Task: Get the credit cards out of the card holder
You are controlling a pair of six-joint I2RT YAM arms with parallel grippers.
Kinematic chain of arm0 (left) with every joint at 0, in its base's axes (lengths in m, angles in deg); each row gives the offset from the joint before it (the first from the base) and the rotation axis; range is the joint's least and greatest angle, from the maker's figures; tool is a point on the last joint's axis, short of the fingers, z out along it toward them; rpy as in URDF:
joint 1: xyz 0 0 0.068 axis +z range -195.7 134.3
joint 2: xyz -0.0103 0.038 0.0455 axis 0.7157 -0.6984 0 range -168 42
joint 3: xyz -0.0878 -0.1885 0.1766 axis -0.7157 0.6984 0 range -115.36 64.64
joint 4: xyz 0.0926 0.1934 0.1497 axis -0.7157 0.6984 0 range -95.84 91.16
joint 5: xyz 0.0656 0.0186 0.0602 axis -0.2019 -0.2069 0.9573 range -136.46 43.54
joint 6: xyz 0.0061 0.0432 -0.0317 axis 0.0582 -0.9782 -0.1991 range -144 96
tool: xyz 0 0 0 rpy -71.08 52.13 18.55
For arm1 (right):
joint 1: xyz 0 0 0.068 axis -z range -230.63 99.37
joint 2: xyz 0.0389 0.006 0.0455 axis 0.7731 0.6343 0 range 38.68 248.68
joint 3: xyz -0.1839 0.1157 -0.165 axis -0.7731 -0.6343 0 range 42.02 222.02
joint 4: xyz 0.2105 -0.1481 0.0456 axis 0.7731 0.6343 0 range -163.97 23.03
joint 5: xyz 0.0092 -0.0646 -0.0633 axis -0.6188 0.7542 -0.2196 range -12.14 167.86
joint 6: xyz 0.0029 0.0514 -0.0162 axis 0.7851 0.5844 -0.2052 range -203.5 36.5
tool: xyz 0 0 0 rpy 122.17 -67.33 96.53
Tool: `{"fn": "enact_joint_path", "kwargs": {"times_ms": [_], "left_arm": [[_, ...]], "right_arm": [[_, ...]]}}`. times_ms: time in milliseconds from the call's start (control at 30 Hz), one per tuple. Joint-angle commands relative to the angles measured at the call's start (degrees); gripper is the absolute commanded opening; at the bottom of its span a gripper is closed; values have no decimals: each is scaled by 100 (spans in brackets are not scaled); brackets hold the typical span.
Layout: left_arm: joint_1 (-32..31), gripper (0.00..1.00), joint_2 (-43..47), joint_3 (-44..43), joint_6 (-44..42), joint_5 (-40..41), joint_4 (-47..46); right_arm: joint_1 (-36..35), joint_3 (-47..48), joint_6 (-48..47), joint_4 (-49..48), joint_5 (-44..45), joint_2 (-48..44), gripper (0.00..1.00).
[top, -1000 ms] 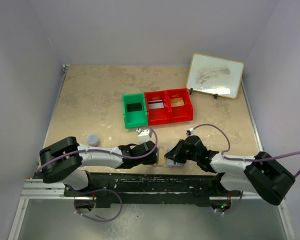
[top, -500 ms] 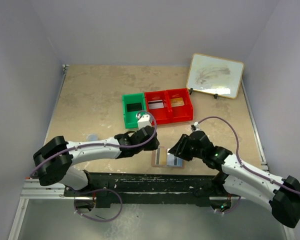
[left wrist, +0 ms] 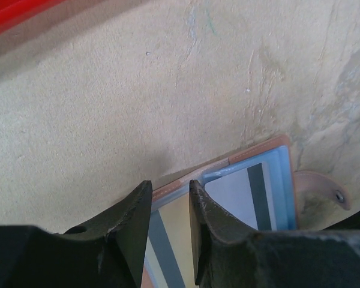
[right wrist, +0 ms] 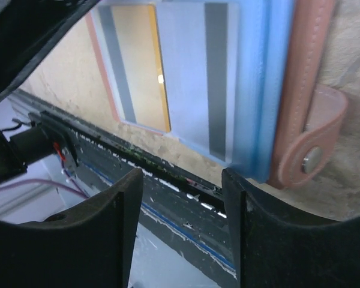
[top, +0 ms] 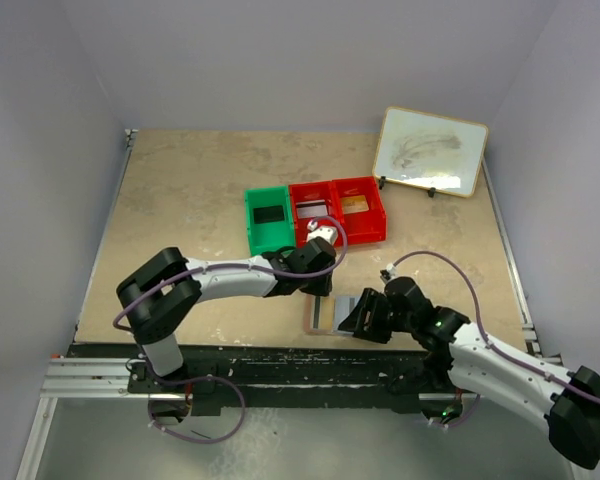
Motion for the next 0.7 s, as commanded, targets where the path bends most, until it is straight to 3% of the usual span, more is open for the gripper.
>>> {"fn": "enact_joint_path", "kwargs": {"times_ms": [0, 200, 367, 500, 667], "left_arm": [[-1, 29, -111, -119, -282, -289, -88], [-1, 29, -159, 89, -199, -394, -154], [-8, 29, 162, 628, 19, -404, -341], [-40, 27, 494, 1242, 336, -459, -587], [-594, 27, 800, 1646, 736, -384, -1026]], "right_arm": [[0, -89, -299, -478, -659, 98, 59], [0, 24, -328, -258, -470, 657, 61], [0, 443, 238, 79, 800, 949, 59], [68, 627, 539, -106, 1452, 1070, 65], [355, 684, 172, -1034, 1010, 1612, 68]]}}
